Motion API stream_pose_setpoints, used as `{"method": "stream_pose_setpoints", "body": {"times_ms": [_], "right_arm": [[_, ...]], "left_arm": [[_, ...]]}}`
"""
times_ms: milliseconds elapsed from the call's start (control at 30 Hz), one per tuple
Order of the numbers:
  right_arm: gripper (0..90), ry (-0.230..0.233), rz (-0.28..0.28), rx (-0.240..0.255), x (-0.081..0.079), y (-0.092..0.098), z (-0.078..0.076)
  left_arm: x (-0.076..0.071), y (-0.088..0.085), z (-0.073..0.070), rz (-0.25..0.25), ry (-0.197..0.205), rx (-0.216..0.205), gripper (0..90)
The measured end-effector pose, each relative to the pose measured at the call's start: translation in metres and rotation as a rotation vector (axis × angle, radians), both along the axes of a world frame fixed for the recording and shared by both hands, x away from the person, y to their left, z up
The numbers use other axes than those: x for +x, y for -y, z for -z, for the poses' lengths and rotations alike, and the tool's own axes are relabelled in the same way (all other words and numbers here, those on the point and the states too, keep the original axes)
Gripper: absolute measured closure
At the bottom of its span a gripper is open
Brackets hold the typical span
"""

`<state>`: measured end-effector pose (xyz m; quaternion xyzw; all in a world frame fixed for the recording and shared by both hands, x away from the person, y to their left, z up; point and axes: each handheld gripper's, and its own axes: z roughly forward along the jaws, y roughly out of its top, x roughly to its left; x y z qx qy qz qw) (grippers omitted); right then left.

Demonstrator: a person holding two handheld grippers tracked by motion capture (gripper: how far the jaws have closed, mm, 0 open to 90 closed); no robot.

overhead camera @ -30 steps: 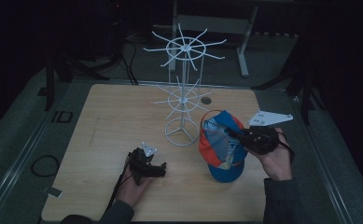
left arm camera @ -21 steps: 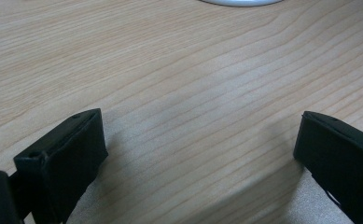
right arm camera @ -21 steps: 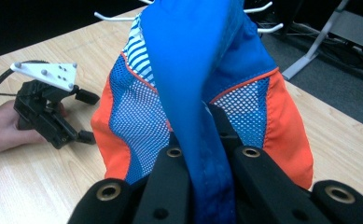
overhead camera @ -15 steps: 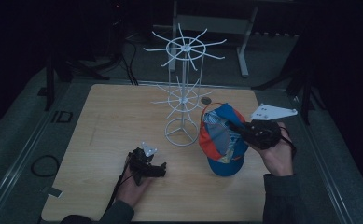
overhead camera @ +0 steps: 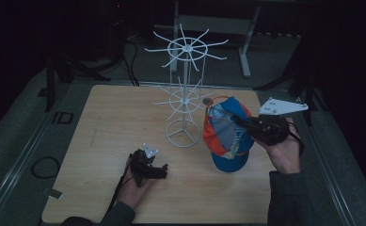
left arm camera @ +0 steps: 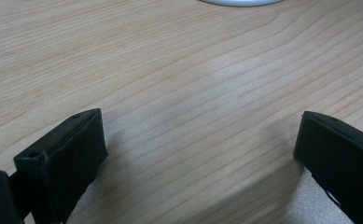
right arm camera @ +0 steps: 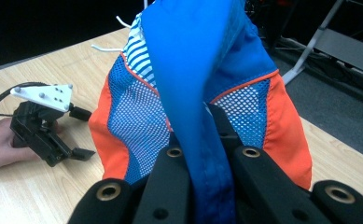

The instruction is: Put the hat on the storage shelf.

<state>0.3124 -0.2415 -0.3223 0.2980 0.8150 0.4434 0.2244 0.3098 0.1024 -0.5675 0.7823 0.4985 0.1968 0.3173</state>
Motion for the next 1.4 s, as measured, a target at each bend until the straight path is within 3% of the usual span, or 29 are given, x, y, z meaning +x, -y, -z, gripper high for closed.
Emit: {"method": "stream_pose_setpoints", "body": {"times_ms": [1400], "right_arm": [[88.2,0.066,-0.011,0.056,0.004,0.004,-0.032]], "left_arm": [[0.000,0.000,0.000,0.000,0.000,0.000,2.6]]}}
